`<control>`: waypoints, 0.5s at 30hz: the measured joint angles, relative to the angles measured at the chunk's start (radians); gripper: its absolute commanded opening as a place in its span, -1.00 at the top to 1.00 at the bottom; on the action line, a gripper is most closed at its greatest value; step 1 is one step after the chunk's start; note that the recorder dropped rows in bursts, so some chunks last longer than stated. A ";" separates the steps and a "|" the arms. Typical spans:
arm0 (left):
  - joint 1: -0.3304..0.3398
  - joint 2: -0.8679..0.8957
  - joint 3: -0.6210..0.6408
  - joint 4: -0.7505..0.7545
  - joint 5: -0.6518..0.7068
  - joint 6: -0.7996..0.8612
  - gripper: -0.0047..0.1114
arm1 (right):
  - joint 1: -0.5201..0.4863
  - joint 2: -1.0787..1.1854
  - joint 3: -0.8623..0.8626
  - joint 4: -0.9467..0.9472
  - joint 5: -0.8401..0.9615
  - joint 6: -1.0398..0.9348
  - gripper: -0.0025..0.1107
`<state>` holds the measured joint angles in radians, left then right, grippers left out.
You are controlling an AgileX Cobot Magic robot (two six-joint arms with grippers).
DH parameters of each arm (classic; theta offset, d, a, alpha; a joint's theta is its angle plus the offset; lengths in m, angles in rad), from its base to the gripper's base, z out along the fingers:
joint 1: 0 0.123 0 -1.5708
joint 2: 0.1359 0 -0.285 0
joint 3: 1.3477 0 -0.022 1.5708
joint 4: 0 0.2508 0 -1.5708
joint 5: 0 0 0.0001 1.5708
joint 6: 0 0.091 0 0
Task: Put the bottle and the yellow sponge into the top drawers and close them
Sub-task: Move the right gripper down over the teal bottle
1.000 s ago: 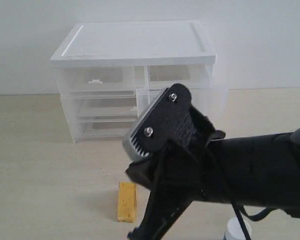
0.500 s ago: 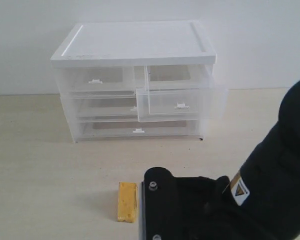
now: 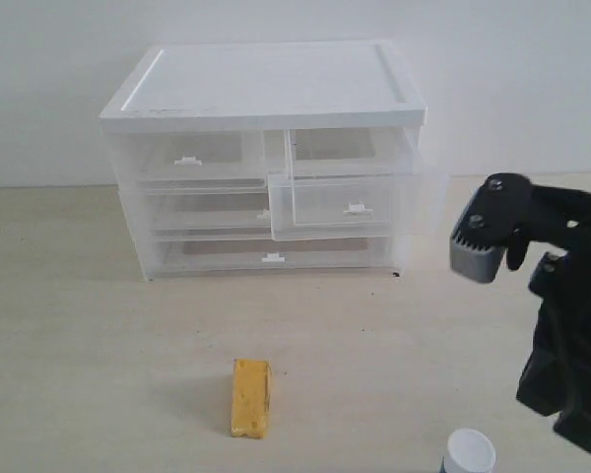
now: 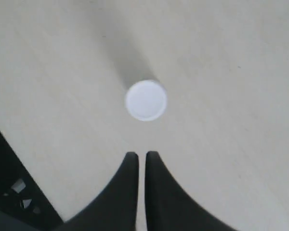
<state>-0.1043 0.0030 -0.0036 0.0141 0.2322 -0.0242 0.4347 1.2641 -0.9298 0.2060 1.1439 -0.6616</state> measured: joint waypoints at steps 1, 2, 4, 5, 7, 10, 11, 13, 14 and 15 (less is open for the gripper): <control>0.000 0.000 0.000 0.000 0.000 0.000 0.84 | -0.029 -0.002 0.000 -0.002 -0.005 0.019 0.96; 0.000 0.000 0.000 0.000 0.000 0.000 0.84 | -0.052 -0.004 0.000 -0.004 -0.013 0.044 0.95; 0.000 0.000 0.000 0.000 0.000 0.000 0.84 | -0.079 -0.004 0.000 -0.012 -0.037 0.102 0.86; 0.000 0.000 0.000 0.000 0.000 0.000 0.84 | -0.079 -0.004 0.000 -0.006 -0.041 0.113 0.75; 0.000 0.000 0.000 0.000 0.000 0.000 0.84 | -0.079 -0.004 0.000 0.019 -0.048 0.115 0.46; 0.000 0.000 0.000 0.000 0.000 0.000 0.84 | -0.068 -0.004 0.000 0.039 -0.053 0.114 -0.19; 0.000 0.000 0.000 0.000 0.000 0.000 0.84 | -0.056 -0.004 0.000 0.039 -0.053 0.114 -0.33; 0.000 0.000 0.000 0.000 0.000 0.000 0.84 | -0.025 -0.004 0.000 0.041 -0.055 0.116 -0.34; 0.000 0.000 0.000 0.000 0.000 0.000 0.84 | -0.006 -0.004 0.000 0.041 -0.055 0.122 -0.33; 0.000 0.000 0.000 0.000 0.000 0.000 0.84 | 0.010 -0.003 0.000 0.041 -0.055 0.125 -0.33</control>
<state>-0.1043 0.0030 -0.0036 0.0141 0.2322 -0.0242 0.4450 1.2616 -0.9296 0.2470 1.0887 -0.5370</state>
